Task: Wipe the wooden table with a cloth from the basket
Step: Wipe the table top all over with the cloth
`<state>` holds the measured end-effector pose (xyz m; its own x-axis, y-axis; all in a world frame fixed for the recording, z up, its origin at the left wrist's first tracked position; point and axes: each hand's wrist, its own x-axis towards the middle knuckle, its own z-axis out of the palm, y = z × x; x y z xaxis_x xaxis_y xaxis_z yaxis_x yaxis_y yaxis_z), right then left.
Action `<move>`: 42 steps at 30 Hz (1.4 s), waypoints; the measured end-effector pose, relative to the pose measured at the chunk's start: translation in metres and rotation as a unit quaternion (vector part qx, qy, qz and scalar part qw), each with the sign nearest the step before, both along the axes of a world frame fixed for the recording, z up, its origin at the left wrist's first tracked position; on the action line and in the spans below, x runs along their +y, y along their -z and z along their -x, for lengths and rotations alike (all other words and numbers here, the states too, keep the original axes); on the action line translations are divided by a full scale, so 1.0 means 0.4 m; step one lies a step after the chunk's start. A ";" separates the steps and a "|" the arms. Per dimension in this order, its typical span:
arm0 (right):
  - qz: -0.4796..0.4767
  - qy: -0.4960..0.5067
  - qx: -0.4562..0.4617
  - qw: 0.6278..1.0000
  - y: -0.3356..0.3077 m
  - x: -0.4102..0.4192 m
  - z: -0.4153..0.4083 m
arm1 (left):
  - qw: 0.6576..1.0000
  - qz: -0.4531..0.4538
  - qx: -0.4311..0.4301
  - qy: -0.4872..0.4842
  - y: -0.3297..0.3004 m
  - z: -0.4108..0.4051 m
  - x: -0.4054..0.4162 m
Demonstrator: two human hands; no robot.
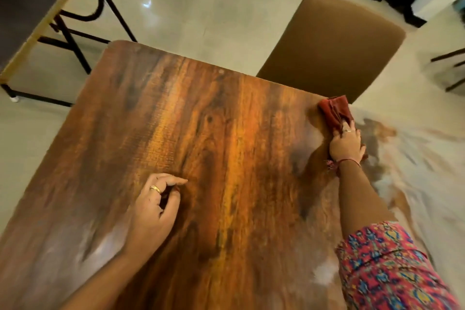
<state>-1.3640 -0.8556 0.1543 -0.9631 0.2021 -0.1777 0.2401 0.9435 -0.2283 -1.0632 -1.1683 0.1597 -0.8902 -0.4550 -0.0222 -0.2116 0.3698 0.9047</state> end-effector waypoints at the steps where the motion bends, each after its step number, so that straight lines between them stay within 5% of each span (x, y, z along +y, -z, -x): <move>1: 0.002 0.014 0.001 1.000 -0.002 0.035 -0.008 | 1.000 -0.005 0.000 0.006 0.001 0.005 0.024; 16: 0.091 0.160 -0.003 0.983 -0.030 -0.071 -0.058 | 1.000 -0.008 0.011 0.014 -0.083 -0.045 0.098; 22: 0.075 -0.078 -0.015 0.994 -0.018 -0.446 -0.021 | 1.000 0.009 0.008 -0.029 -0.071 -0.087 0.018; 29: 0.078 -0.358 -0.017 0.930 -0.001 -0.868 -0.231 | 0.995 0.038 0.026 -0.086 -0.085 -0.145 -0.086; 42: 0.092 -0.538 -0.030 0.837 -0.012 -0.759 -0.791 | 0.986 0.025 0.009 -0.167 -0.118 -0.362 -0.090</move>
<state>-1.0476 -1.1591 0.1589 -0.5583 -0.8130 -0.1655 -0.7096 0.5712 -0.4126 -0.9184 -1.2044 0.2068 -0.6909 -0.7226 0.0232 -0.3125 0.3274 0.8917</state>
